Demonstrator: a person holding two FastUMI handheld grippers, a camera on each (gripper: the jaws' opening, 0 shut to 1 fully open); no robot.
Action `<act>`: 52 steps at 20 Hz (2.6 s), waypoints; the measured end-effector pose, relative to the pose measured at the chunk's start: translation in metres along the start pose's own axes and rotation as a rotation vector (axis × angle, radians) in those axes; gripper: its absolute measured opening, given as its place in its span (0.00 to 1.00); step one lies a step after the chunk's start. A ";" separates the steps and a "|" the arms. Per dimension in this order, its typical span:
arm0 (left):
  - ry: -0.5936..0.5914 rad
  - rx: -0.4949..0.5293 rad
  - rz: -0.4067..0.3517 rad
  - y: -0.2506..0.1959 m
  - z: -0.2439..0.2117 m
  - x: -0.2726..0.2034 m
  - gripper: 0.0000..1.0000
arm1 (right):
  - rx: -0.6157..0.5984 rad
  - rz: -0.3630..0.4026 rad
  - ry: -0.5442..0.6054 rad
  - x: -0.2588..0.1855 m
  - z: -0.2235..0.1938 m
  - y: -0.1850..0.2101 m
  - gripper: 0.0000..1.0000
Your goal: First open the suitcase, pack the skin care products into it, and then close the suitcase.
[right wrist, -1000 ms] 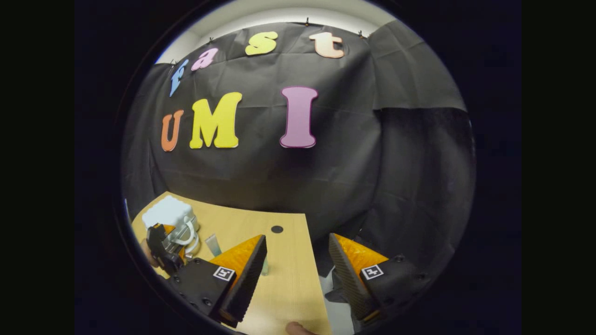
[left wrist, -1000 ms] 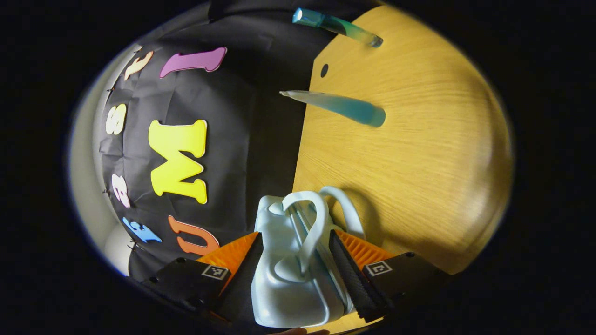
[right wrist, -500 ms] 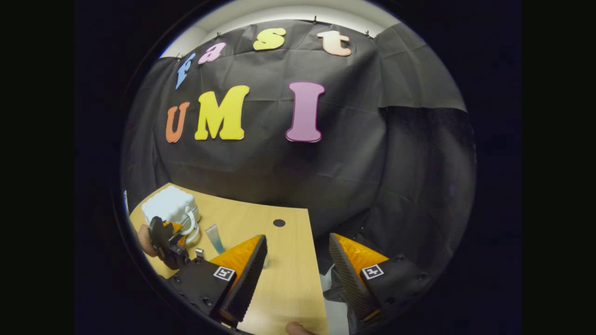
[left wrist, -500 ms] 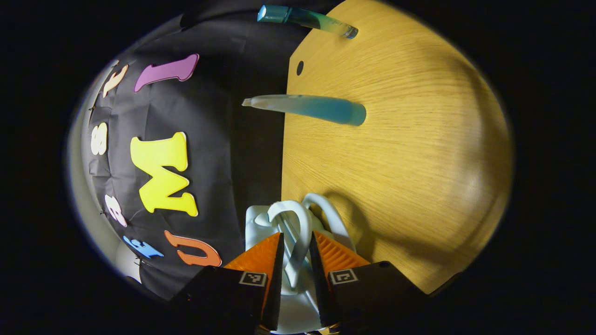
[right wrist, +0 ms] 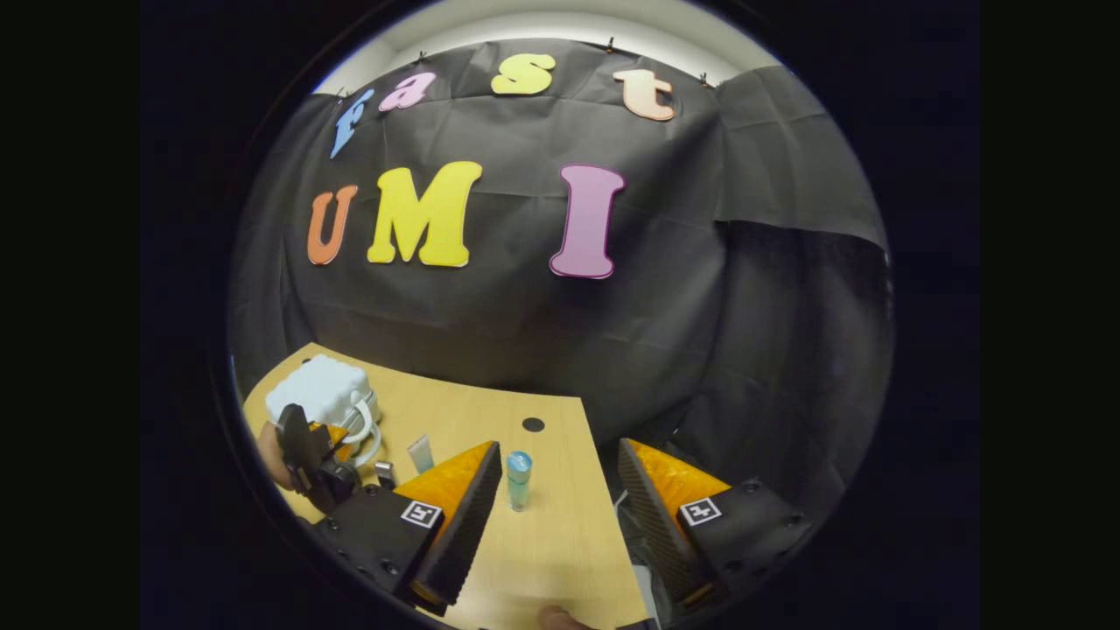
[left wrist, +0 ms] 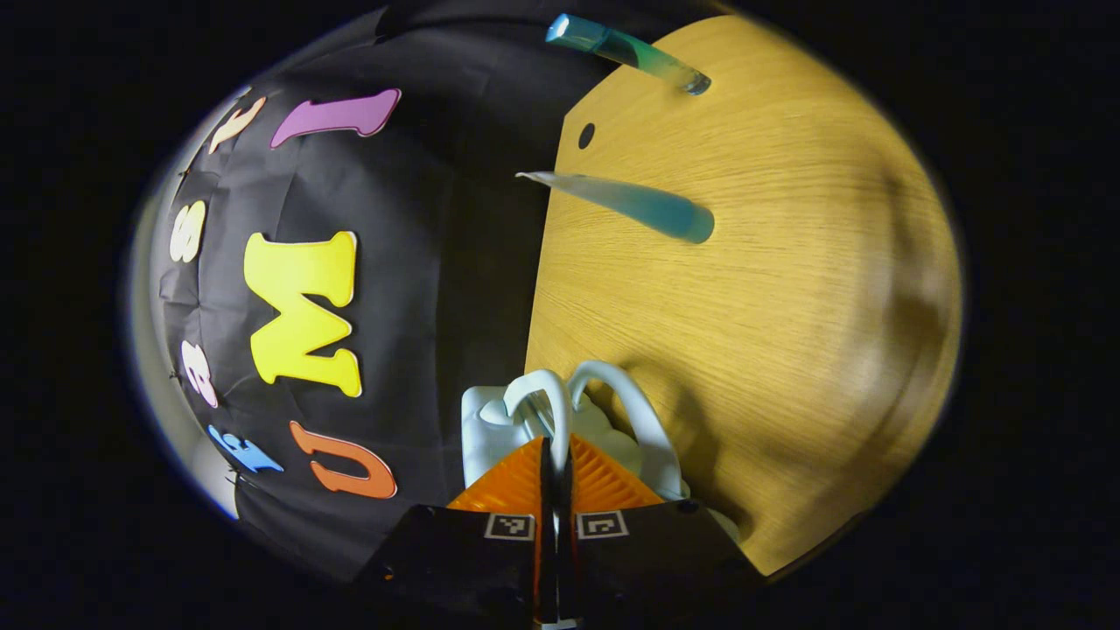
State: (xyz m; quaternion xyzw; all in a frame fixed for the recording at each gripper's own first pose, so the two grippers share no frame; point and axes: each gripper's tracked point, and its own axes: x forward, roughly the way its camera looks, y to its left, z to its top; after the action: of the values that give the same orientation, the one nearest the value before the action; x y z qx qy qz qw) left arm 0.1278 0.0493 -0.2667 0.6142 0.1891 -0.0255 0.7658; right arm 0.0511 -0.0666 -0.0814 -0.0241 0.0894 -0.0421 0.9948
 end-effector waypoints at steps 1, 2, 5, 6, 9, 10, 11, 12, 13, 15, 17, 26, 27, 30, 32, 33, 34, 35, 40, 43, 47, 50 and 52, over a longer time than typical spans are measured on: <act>-0.027 -0.044 -0.008 0.008 0.000 -0.006 0.03 | 0.002 -0.016 -0.010 -0.003 0.005 0.004 0.80; -0.051 -0.077 -0.005 0.018 0.003 -0.011 0.00 | -0.001 -0.029 -0.019 -0.007 0.010 0.009 0.80; -0.127 -0.213 0.005 0.057 -0.002 -0.028 0.02 | -0.010 -0.062 -0.043 -0.018 0.020 0.026 0.80; -0.143 -0.290 0.009 0.074 -0.011 -0.032 0.03 | -0.013 -0.070 -0.047 -0.021 0.023 0.033 0.80; -0.190 -0.465 0.049 0.131 -0.036 -0.049 0.03 | -0.007 -0.089 -0.045 -0.028 0.025 0.059 0.80; -0.205 -0.514 0.056 0.148 -0.047 -0.051 0.03 | -0.008 -0.095 -0.036 -0.030 0.023 0.068 0.80; -0.216 -0.560 0.059 0.162 -0.058 -0.053 0.03 | -0.006 -0.095 -0.030 -0.032 0.022 0.080 0.80; -0.219 -0.609 0.070 0.178 -0.077 -0.055 0.03 | -0.004 -0.096 -0.029 -0.035 0.024 0.092 0.80; -0.224 -0.643 0.081 0.190 -0.093 -0.056 0.03 | 0.000 -0.095 -0.029 -0.036 0.027 0.103 0.80; -0.219 -0.711 0.098 0.210 -0.125 -0.058 0.03 | 0.023 -0.090 -0.016 -0.038 0.031 0.126 0.80; -0.219 -0.789 0.112 0.227 -0.156 -0.057 0.02 | 0.052 -0.088 -0.014 -0.042 0.038 0.148 0.80; -0.145 -0.944 0.138 0.243 -0.302 -0.019 0.02 | -0.010 -0.059 0.007 -0.057 0.049 0.222 0.80; -0.120 -0.969 0.138 0.241 -0.320 -0.012 0.03 | -0.023 -0.056 0.002 -0.059 0.052 0.227 0.80; -0.062 -1.060 0.092 0.222 -0.365 0.015 0.02 | -0.053 -0.046 -0.002 -0.061 0.055 0.238 0.80; -0.015 -1.129 0.049 0.201 -0.393 0.032 0.02 | -0.064 -0.042 -0.007 -0.064 0.060 0.243 0.80; 0.012 -1.161 0.027 0.189 -0.408 0.040 0.02 | -0.068 -0.041 -0.012 -0.064 0.063 0.244 0.80; 0.040 -1.171 0.007 0.175 -0.423 0.047 0.03 | -0.072 -0.039 -0.014 -0.064 0.064 0.246 0.80; 0.056 -1.185 -0.011 0.164 -0.434 0.056 0.03 | -0.075 -0.039 -0.012 -0.063 0.065 0.247 0.80; 0.118 -1.214 -0.096 0.106 -0.467 0.087 0.03 | -0.108 -0.031 0.017 -0.064 0.055 0.250 0.80; 0.159 -1.260 -0.137 0.085 -0.472 0.095 0.03 | -0.111 -0.037 0.002 -0.066 0.059 0.244 0.82; 0.238 -1.267 -0.157 0.063 -0.484 0.099 0.14 | -0.093 -0.047 -0.004 -0.064 0.058 0.231 0.81; 0.246 -1.233 -0.111 0.072 -0.490 0.100 0.28 | -0.077 -0.048 -0.001 -0.063 0.053 0.218 0.80; 0.247 -1.200 -0.081 0.083 -0.486 0.095 0.45 | -0.063 -0.038 0.003 -0.062 0.049 0.209 0.82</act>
State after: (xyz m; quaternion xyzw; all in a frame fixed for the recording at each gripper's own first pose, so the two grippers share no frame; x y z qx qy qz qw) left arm 0.1131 0.5502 -0.3048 0.0664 0.2810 0.1276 0.9489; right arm 0.0159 0.1487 -0.0339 -0.0569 0.0915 -0.0583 0.9925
